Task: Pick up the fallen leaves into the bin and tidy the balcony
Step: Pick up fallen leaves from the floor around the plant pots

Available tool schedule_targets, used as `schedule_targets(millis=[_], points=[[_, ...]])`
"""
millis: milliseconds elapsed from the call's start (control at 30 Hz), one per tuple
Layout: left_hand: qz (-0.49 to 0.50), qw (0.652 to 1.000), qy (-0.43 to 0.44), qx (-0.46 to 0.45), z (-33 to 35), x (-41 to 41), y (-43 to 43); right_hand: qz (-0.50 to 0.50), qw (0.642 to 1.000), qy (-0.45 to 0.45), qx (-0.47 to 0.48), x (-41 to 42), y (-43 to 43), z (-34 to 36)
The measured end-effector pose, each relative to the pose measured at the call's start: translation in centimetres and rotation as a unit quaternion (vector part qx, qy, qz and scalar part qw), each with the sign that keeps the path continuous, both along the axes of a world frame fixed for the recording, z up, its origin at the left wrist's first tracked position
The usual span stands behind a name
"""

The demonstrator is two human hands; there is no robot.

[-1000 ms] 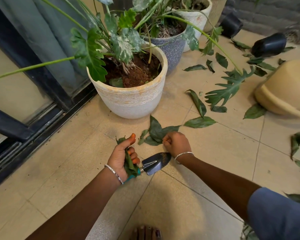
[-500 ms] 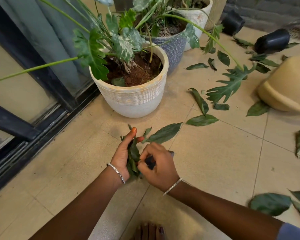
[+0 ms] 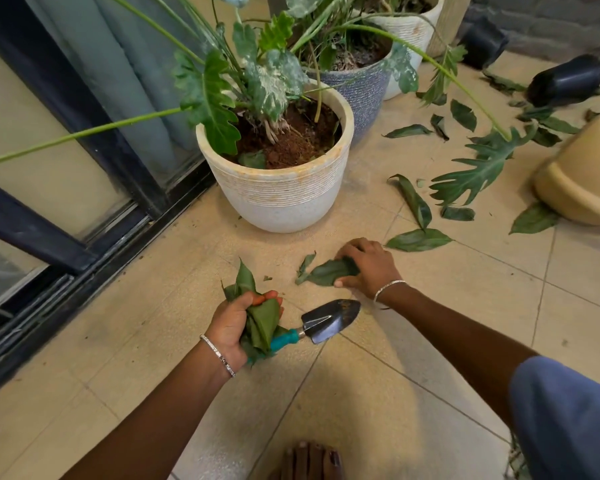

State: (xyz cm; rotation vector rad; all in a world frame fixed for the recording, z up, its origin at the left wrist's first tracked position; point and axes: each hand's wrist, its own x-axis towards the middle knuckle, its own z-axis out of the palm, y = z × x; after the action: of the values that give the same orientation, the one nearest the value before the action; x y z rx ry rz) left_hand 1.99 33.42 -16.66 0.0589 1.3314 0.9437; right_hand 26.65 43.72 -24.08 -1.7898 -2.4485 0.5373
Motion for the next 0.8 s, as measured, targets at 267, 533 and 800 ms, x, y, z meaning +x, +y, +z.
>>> schedule_targets(millis=[267,533,800], points=[[0.035,0.999,-0.017,-0.014,-0.2,-0.4,-0.5,0.045,0.989,0.058,0.131,-0.6,-2.6,-0.2],[0.053,0.998,-0.029,0.028,0.7,-0.8,-0.6,0.078,0.989,0.113,0.060,-6.8,-0.9,1.4],[0.034,0.999,0.011,0.035,0.7,-0.9,-1.1,0.094,0.994,-0.052,0.002,-6.8,-0.3,0.2]])
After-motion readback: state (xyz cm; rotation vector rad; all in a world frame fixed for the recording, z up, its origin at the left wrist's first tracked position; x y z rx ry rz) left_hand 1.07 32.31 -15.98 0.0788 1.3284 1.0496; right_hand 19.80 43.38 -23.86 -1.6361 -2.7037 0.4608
